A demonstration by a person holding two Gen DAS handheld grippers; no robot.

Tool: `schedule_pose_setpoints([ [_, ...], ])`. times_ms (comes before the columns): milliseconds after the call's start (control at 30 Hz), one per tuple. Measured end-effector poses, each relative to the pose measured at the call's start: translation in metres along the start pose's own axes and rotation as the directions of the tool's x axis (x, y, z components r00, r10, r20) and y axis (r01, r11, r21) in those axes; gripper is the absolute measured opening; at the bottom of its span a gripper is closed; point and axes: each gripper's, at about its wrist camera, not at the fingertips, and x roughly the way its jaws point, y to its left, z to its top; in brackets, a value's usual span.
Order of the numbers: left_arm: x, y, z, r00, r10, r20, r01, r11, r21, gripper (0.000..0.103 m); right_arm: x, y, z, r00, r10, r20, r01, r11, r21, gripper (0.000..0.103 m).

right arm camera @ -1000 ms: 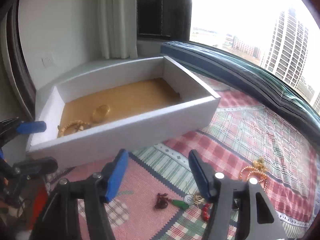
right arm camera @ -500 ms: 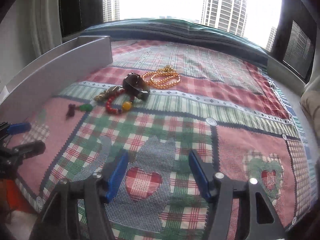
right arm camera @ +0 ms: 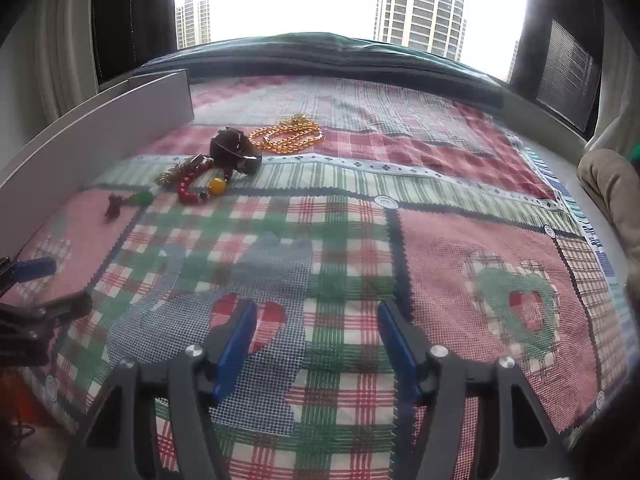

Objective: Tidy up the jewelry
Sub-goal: 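Move both tools back over the remaining jewelry on the quilt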

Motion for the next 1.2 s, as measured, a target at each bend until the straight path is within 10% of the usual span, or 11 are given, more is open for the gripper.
schedule_pose_setpoints([
  [833,0.008,-0.007,-0.005,0.998,0.053,-0.029,-0.052,0.997,0.055,0.103,0.015,-0.007,-0.003,0.996,-0.015,-0.093,0.017,1.0,0.022,0.064],
  [933,0.008,-0.007,-0.004,0.998,0.054,-0.039,-0.052,0.997,0.055,0.103,0.013,-0.02,0.01,0.997,-0.018,-0.076,0.021,0.999,0.042,0.081],
  [1200,0.008,-0.005,0.0,0.996,0.034,-0.086,-0.028,0.997,0.069,0.102,0.04,-0.044,0.027,0.994,-0.029,-0.104,0.038,0.996,0.084,0.081],
])
